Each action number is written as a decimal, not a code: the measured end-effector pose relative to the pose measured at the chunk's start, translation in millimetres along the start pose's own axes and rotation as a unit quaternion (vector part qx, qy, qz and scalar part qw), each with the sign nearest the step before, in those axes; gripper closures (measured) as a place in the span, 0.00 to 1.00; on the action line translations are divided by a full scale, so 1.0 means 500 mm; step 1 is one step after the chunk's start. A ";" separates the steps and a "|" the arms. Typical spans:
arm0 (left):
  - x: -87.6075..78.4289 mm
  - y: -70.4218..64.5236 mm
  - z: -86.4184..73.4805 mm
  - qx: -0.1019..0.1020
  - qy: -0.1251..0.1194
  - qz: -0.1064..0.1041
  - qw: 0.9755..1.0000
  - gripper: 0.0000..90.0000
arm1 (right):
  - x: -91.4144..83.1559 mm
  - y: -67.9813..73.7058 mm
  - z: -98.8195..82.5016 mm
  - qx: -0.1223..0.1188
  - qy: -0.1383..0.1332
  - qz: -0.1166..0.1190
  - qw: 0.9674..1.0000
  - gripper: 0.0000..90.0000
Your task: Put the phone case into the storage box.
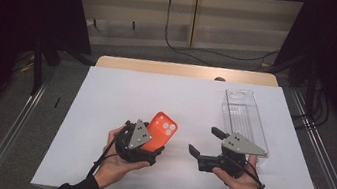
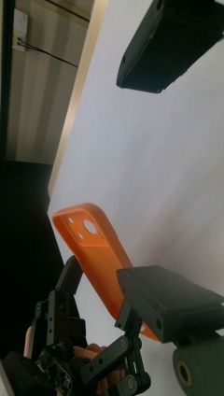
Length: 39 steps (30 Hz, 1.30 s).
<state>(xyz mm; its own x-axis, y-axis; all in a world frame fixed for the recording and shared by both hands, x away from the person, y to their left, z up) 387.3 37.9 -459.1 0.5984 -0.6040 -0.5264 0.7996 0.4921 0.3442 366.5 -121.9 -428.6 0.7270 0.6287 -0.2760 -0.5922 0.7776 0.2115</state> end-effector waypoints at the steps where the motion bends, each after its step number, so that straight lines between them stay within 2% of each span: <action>1: 0.000 -0.001 0.001 0.001 0.001 -0.001 1.000 0.15 | 0.002 0.001 0.000 0.000 0.005 -0.001 1.000 0.08; 8: 0.005 -0.013 0.007 0.013 0.003 -0.004 1.000 0.15 | 0.011 0.009 0.003 0.007 0.046 0.005 0.999 0.09; 12: 0.002 -0.014 0.012 0.021 -0.006 0.012 1.000 0.15 | 0.015 0.017 -0.001 0.010 0.081 0.007 0.997 0.09; 13: 0.001 -0.015 0.012 0.020 -0.006 0.009 1.000 0.15 | 0.016 0.019 -0.001 0.009 0.085 0.006 0.996 0.09; 17: 0.000 -0.014 0.010 0.020 -0.008 0.019 1.000 0.15 | 0.014 0.036 -0.009 0.008 0.125 0.016 0.992 0.06; 21: 0.003 -0.019 0.012 0.029 -0.008 0.024 0.999 0.15 | 0.019 0.048 -0.012 0.027 0.150 0.034 0.988 0.08; 23: 0.004 -0.020 0.013 0.035 -0.009 0.028 0.999 0.15 | 0.024 0.050 -0.012 0.031 0.156 0.043 0.986 0.09; 28: 0.007 -0.022 0.016 0.038 -0.012 0.037 0.999 0.15 | 0.037 0.042 -0.008 0.027 0.161 0.026 0.986 0.09; 30: 0.007 -0.024 0.017 0.041 -0.013 0.038 0.998 0.15 | 0.040 0.042 -0.008 0.030 0.167 0.026 0.985 0.09; 33: 0.009 -0.027 0.020 0.043 -0.014 0.039 0.998 0.15 | 0.043 0.046 -0.008 0.031 0.180 0.038 0.982 0.08; 35: 0.011 -0.030 0.021 0.045 -0.014 0.038 0.998 0.15 | 0.046 0.046 -0.005 0.025 0.184 0.033 0.982 0.07; 39: 0.012 -0.034 0.028 0.048 -0.019 0.044 0.998 0.15 | 0.052 0.039 0.002 0.031 0.188 0.025 0.981 0.09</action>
<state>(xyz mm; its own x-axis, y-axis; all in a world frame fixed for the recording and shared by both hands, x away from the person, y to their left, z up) 378.3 17.1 -457.4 0.6660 -0.5857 -0.4620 0.7445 0.4822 0.4618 373.9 -90.3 -430.7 0.5120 0.6265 -0.5876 -0.5927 0.7528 0.2863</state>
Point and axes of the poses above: each handheld gripper's, and its own axes: x roughly forward along the jaws, z roughly out of its top, y roughly to its left, the point moved 10 cm from there along x, roughly forward along the jaws, and after that the axes turned 9 degrees about x, right-handed, at the moved point
